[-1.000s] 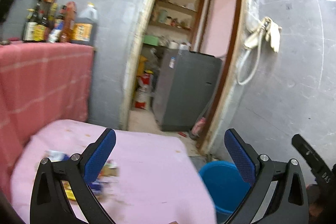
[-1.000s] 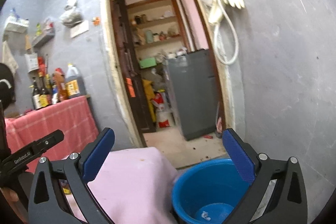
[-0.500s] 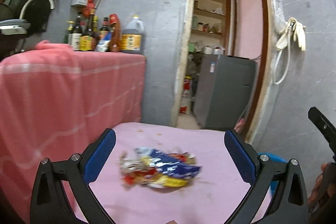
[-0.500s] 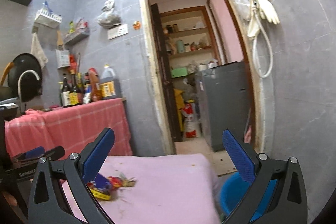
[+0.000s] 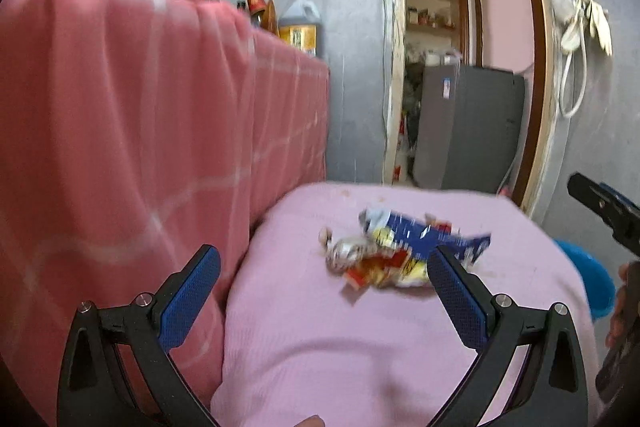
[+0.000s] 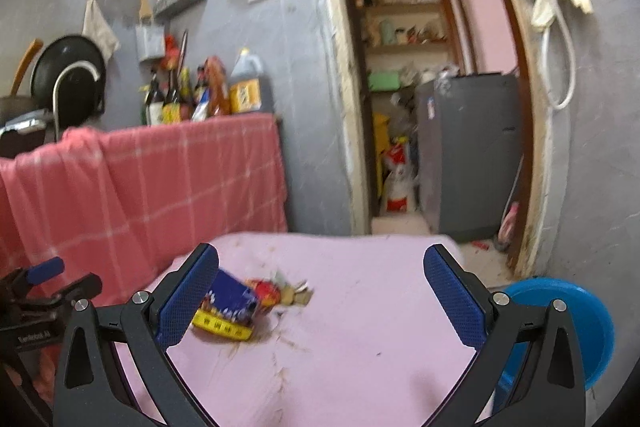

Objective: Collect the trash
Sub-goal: 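Grasp a torn brown wrapper with the left tool while the right tool grasps the blue chip bag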

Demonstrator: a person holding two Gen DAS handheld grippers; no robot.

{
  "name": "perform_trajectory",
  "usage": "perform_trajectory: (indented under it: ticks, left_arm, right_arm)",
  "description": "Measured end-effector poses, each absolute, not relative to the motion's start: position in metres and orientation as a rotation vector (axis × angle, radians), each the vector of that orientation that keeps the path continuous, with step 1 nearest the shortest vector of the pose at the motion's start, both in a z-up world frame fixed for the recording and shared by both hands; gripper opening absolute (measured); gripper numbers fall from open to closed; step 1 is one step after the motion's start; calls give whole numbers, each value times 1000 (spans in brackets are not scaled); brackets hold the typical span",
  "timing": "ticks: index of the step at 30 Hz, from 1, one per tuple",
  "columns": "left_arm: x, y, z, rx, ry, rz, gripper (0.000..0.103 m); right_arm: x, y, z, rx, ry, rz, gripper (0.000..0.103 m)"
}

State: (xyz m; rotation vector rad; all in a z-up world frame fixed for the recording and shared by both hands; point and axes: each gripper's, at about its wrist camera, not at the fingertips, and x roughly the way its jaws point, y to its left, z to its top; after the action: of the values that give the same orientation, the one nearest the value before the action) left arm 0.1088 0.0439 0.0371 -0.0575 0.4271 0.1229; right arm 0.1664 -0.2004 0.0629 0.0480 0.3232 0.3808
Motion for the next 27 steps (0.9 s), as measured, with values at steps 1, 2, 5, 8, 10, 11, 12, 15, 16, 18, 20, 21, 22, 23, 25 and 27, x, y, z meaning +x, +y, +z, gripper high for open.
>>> perform_trajectory:
  ticks: [1,2,5,8,10,11,12,15,16,18,20,21,22,23,25,27]
  left_arm:
    - [111,46,33,-54,442,119,101]
    - [113,46,29,-51,457,115,101]
    - [124,49,18,-64,505,109,101]
    - [135,57,12,-98,548,103,101]
    - [141,62,8,-140,563,95,100]
    - [145,64,7,-159,568,87,99]
    - [146,65,8,-170,570,81,98]
    - [155,66,7,-202,591,49,82]
    - [159,66,6,-216,604,31,72]
    - [167,68,4,-249,632,5,64]
    - [172,68,2,-283,652,-12,58]
    - [174,70,2,-297,662,-20,54]
    - [176,70,1,-309,672,-28,49]
    - [178,71,1,-317,681,-33,45]
    - [182,71,0,-331,697,-46,40]
    - [185,72,-1,-343,713,-58,34]
  right_arm:
    - [169,-198,60,46,336,390,103]
    - [173,-195,57,45,352,406,103]
    - [181,-188,51,40,387,437,103]
    - [192,-180,46,41,428,471,101]
    - [200,-174,43,29,455,489,96]
    - [204,-170,41,19,471,497,90]
    - [206,-167,38,14,482,501,85]
    - [218,-157,29,11,549,545,79]
    - [222,-153,26,9,570,557,74]
    - [226,-145,20,-8,604,574,68]
    - [230,-138,13,-20,634,591,63]
    - [231,-135,10,-20,651,601,61]
    - [233,-133,7,-19,664,609,59]
    - [234,-131,4,-17,678,617,57]
    - [236,-128,1,-19,696,622,50]
    - [239,-128,-3,-7,716,632,46]
